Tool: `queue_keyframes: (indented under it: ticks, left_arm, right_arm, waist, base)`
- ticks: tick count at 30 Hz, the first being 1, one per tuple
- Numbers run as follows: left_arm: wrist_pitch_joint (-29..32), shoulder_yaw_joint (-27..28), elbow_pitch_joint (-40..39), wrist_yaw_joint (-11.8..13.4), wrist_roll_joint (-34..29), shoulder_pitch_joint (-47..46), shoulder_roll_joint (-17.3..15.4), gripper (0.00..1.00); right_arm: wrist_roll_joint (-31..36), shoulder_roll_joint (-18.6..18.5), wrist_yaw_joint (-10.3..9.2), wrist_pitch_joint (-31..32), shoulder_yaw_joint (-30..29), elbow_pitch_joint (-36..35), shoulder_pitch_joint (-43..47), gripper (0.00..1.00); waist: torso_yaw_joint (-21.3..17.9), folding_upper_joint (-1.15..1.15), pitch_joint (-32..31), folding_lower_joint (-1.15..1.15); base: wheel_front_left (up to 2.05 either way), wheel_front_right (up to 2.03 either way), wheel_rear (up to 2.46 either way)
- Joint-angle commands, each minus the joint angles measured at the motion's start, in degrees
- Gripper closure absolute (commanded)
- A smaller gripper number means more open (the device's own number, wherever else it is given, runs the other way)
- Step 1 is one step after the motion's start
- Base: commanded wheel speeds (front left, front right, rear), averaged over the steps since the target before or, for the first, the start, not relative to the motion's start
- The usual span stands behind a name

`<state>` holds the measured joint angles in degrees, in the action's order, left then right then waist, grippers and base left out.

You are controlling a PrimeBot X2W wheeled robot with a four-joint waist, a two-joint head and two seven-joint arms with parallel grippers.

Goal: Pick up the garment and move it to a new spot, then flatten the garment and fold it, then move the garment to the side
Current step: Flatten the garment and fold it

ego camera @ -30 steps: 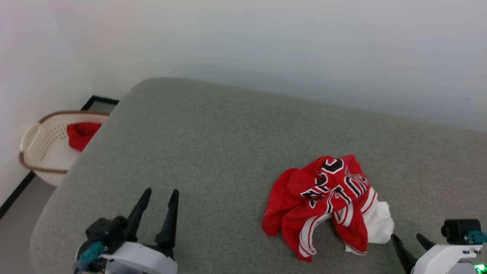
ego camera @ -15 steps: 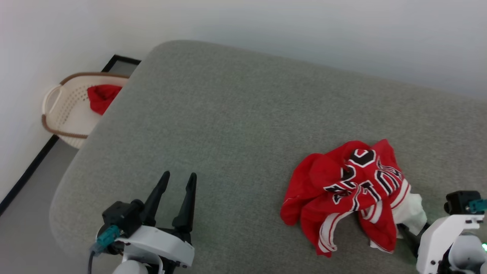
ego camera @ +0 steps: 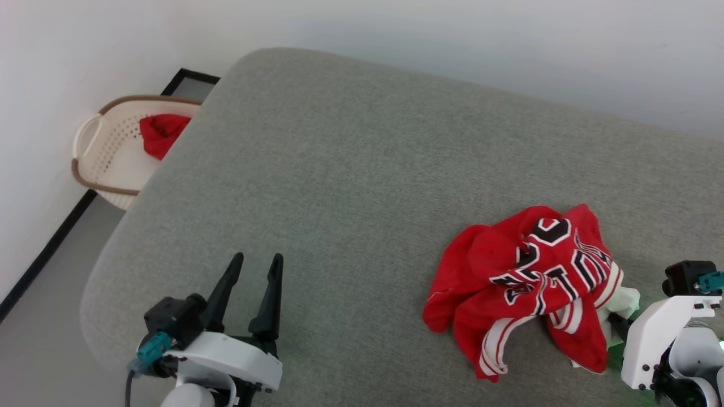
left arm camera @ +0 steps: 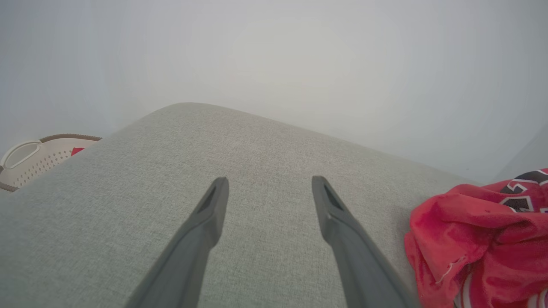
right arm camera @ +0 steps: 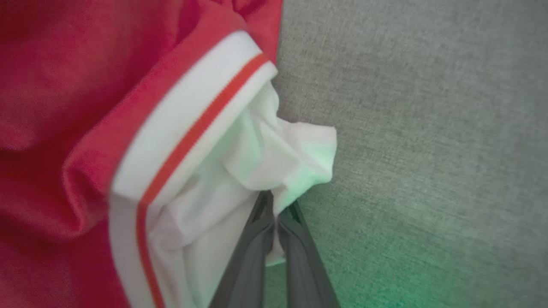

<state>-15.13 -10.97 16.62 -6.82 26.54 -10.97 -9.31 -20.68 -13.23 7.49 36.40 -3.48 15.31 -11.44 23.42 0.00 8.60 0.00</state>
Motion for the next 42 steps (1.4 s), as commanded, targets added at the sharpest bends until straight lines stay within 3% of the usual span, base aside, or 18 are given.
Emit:
queue_keyframes:
  ticks: [1, 23, 30, 40, 41, 42]
  left_arm:
    - [-0.01, 0.35, 0.13, -0.40, -0.70, 0.16, -0.17, 0.00]
    - [0.00, 2.08, 0.81, -0.74, -0.62, 1.68, -1.04, 0.00]
    - [0.00, 1.14, 0.99, -0.76, -0.19, 0.83, -1.40, 0.00]
    - [0.00, -0.80, 1.67, -0.73, 0.35, -0.14, -2.28, 0.00]
    - [0.00, -0.92, 1.76, -0.73, 0.40, -0.25, -2.39, 0.00]
    - [-0.01, -0.99, 1.82, -0.73, 0.45, -0.32, -2.45, 0.00]
  right_arm:
    - [-0.05, -0.32, -0.03, 0.50, -0.03, 0.81, 0.35, 1.00]
    - [1.02, -9.90, -0.03, 0.02, -9.50, -3.45, 1.49, 1.00]
    - [1.82, -13.05, -0.02, -2.30, -13.43, 0.07, 1.68, 1.00]
    - [2.28, -15.18, -0.02, -8.36, -17.14, 11.85, -0.19, 1.00]
    - [2.34, -15.08, -0.03, -9.01, -16.96, 13.10, -0.55, 0.89]
    - [2.45, -15.02, -0.03, -9.57, -16.71, 14.12, -0.94, 0.67]
  waist:
    - [-1.12, 0.00, -0.86, 0.00]
    - [-12.19, 0.00, -6.01, 0.00]
    - [-12.97, 0.00, -5.92, 0.00]
    - [-11.96, 0.00, -5.38, 0.00]
    - [-11.91, 0.00, -5.39, 0.00]
    - [-11.88, 0.00, -5.49, 0.00]
  base:
    - [0.00, 0.00, 0.00]
    - [0.00, 0.00, 0.00]
    - [0.00, 0.00, 0.00]
    - [0.00, 0.00, 0.00]
    - [0.00, 0.00, 0.00]
    - [0.00, 0.00, 0.00]
